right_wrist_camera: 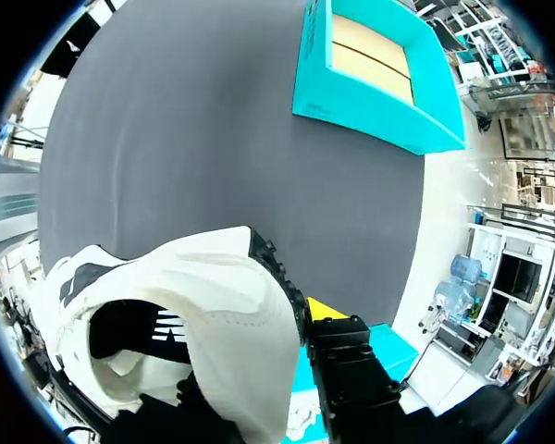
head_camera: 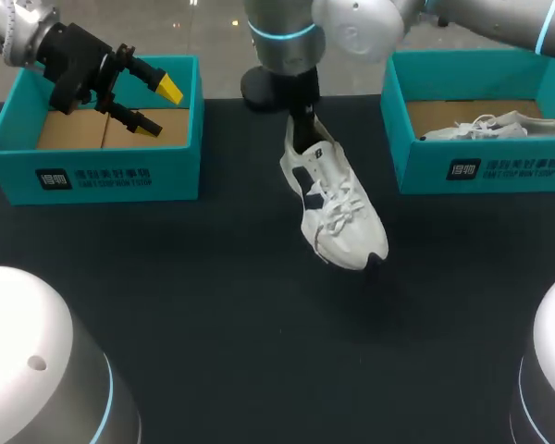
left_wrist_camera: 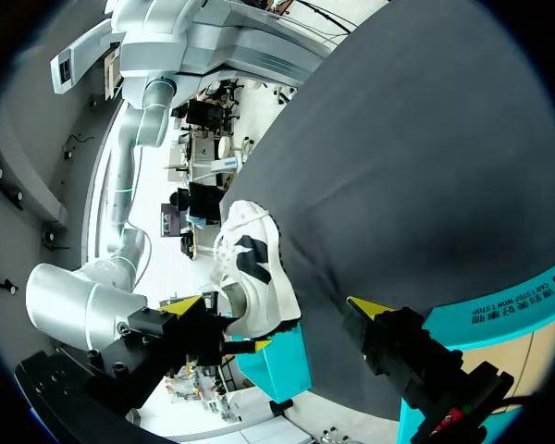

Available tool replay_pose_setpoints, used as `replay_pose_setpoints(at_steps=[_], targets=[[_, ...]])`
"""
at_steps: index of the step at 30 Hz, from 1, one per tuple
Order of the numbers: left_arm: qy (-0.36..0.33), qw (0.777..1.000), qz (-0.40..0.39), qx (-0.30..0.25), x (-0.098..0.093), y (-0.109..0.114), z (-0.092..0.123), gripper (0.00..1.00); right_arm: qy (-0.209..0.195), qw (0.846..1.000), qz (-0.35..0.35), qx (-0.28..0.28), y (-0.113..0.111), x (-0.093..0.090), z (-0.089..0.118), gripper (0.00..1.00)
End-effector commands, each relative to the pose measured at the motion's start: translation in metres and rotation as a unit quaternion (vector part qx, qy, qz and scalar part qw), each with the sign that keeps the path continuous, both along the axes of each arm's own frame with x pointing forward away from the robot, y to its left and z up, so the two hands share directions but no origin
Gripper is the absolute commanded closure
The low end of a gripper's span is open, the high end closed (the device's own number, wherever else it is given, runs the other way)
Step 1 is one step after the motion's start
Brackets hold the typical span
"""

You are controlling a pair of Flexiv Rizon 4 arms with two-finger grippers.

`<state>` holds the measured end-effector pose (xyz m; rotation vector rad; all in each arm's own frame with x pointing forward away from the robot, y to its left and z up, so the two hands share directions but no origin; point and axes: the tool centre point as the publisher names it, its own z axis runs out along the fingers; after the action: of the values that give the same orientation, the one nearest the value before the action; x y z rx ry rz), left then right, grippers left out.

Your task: Take the shoe out of the shoebox, open the shoe tongue, remove and reinsert the insole, then place the shoe into the shoebox

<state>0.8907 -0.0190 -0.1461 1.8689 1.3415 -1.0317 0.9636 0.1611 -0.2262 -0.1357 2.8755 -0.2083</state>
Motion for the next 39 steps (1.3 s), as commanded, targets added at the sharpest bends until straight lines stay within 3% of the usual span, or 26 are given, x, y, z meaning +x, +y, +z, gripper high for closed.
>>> replay_pose_setpoints(at_steps=[1, 8, 11, 29, 32, 39], targets=[[0.000, 1.000, 0.000, 0.002, 0.000, 0.000, 0.000, 0.00, 0.003, 1.000, 0.006, -0.009, 0.002, -0.001, 0.061, 1.00], [0.000, 1.000, 0.000, 0.002, 0.000, 0.000, 0.000, 0.00, 0.005, 1.000, 0.007, -0.019, 0.009, 0.020, 0.084, 1.00], [0.000, 1.000, 0.000, 0.002, 0.000, 0.000, 0.000, 0.00, -0.014, 1.000, 0.006, -0.004, 0.017, 0.029, 0.090, 1.00], [0.000, 1.000, 0.000, 0.002, 0.000, 0.000, 0.000, 0.00, -0.011, 1.000, 0.011, -0.005, 0.016, 0.032, 0.090, 1.00], [0.000, 1.000, 0.000, 0.002, 0.000, 0.000, 0.000, 0.00, -0.009, 1.000, 0.021, -0.006, 0.001, 0.048, 0.092, 1.00], [0.000, 1.000, 0.000, 0.002, 0.000, 0.000, 0.000, 0.00, -0.007, 1.000, 0.023, -0.012, -0.058, 0.086, 0.101, 1.00]])
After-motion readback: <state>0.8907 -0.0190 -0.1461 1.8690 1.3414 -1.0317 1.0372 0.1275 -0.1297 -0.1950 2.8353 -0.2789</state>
